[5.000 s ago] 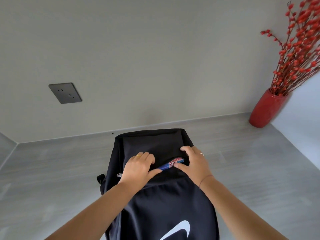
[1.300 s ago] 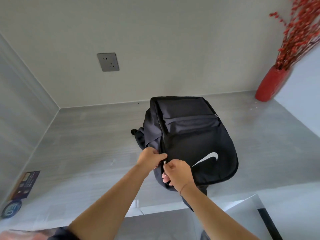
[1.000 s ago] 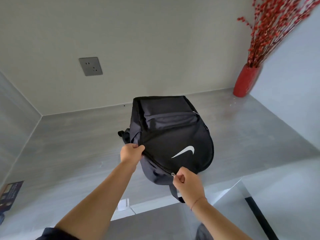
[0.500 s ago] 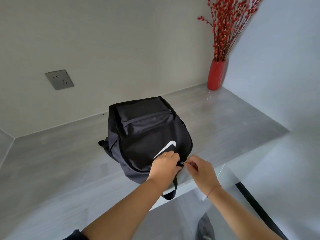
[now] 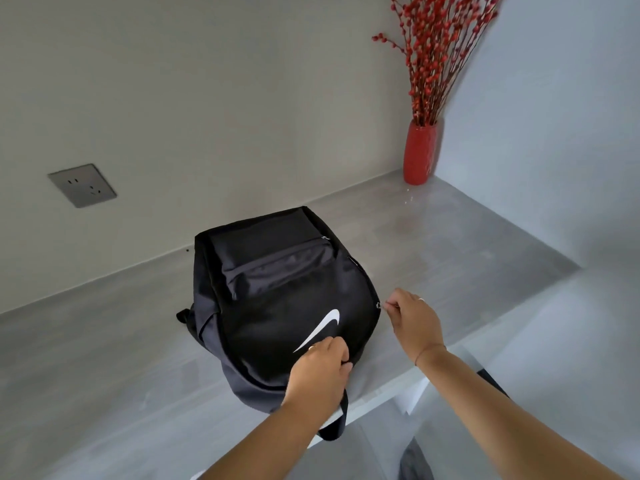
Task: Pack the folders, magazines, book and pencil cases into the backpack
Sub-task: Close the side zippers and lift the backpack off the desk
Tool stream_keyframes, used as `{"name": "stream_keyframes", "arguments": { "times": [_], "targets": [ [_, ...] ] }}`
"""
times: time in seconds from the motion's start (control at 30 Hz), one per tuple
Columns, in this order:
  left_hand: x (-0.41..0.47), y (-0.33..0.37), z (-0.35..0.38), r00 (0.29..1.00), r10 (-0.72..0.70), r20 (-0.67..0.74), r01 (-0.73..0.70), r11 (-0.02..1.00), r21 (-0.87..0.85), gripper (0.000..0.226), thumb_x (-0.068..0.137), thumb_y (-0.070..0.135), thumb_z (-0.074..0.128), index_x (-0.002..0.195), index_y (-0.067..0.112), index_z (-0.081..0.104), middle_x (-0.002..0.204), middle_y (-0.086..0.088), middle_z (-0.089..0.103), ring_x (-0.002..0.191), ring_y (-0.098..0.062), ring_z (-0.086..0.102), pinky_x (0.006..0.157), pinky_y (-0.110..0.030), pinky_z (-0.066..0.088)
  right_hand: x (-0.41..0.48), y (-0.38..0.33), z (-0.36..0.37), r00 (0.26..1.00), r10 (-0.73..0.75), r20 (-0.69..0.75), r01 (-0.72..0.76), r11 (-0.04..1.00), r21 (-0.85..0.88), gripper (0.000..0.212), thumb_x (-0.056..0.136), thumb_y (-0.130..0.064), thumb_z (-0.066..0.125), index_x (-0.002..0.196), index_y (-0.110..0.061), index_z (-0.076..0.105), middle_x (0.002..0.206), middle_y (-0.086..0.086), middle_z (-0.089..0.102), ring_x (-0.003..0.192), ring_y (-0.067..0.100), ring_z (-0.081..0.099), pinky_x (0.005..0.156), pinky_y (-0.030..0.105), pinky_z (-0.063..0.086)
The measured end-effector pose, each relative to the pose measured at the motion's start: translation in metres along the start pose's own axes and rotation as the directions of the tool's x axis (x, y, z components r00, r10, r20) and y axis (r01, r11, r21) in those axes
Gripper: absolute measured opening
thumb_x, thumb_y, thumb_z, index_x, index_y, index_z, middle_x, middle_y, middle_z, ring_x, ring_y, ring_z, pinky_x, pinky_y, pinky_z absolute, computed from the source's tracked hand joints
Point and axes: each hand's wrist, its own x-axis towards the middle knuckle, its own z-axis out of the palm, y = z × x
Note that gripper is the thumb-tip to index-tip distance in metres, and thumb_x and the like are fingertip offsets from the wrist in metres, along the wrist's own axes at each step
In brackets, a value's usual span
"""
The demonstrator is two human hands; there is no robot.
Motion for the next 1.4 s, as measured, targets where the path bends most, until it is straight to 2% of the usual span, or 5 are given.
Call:
{"name": "stream_keyframes", "arguments": {
  "times": [0.83, 1.07, 1.2, 1.3, 1.4],
  "targets": [
    [0.106, 0.025, -0.005, 0.968, 0.042, 0.247, -0.056, 0.997, 0.05, 0.018, 0.09, 0.015, 0.042, 0.107, 0.009, 0.039, 0.072, -0.008, 0.047, 0.063, -0.032, 0.044, 0.058, -0.037, 0.036, 0.172, 0.003, 0.043, 0.956, -0.227, 0.184, 0.268, 0.932, -0.244, 0.021, 0.094, -0.027, 0.052, 0.091, -0.008, 0.06, 0.093, 0.009, 0.068, 0.093, 0.032, 0.059, 0.076, 0.036, 0.037],
    [0.081, 0.015, -0.002, 0.988, -0.149, 0.044, 0.152, 0.985, -0.076, 0.03, 0.09, 0.046, 0.05, 0.104, 0.019, 0.047, 0.087, 0.001, 0.057, 0.089, -0.023, 0.056, 0.076, -0.031, 0.037, 0.168, -0.009, 0.041, 0.867, 0.191, 0.461, -0.329, 0.913, 0.242, 0.038, 0.093, -0.047, 0.046, 0.082, -0.011, 0.052, 0.084, 0.009, 0.062, 0.081, 0.029, 0.061, 0.068, 0.031, 0.05],
    [0.042, -0.024, -0.002, 0.662, -0.607, -0.44, 0.522, 0.794, -0.311, 0.052, 0.075, 0.034, 0.074, 0.118, 0.021, 0.048, 0.131, 0.0, 0.044, 0.125, -0.024, 0.04, 0.105, -0.043, 0.03, 0.147, -0.012, 0.039, 0.751, 0.144, 0.644, -0.392, 0.882, 0.26, 0.025, 0.089, -0.036, 0.059, 0.101, -0.014, 0.058, 0.097, 0.007, 0.064, 0.094, 0.028, 0.063, 0.067, 0.03, 0.052],
    [0.015, -0.043, 0.002, 0.3, -0.918, -0.259, 0.603, 0.393, -0.695, 0.078, 0.07, 0.022, 0.078, 0.132, 0.011, 0.033, 0.143, -0.011, 0.029, 0.132, -0.035, 0.03, 0.109, -0.052, 0.023, 0.135, -0.018, 0.045, 0.823, 0.123, 0.555, -0.29, 0.93, 0.224, 0.019, 0.091, -0.013, 0.056, 0.106, -0.003, 0.061, 0.112, 0.017, 0.066, 0.106, 0.035, 0.061, 0.091, 0.042, 0.05],
    [-0.006, -0.04, 0.016, 0.155, -0.988, -0.026, 0.598, 0.115, -0.794, 0.088, 0.068, 0.025, 0.081, 0.137, 0.011, 0.027, 0.143, -0.013, 0.03, 0.13, -0.036, 0.031, 0.108, -0.053, 0.023, 0.122, -0.034, 0.045, 0.837, 0.16, 0.523, -0.278, 0.948, 0.155, 0.023, 0.092, -0.01, 0.051, 0.111, 0.0, 0.057, 0.117, 0.021, 0.062, 0.107, 0.035, 0.058, 0.092, 0.039, 0.045]
  ]
}}
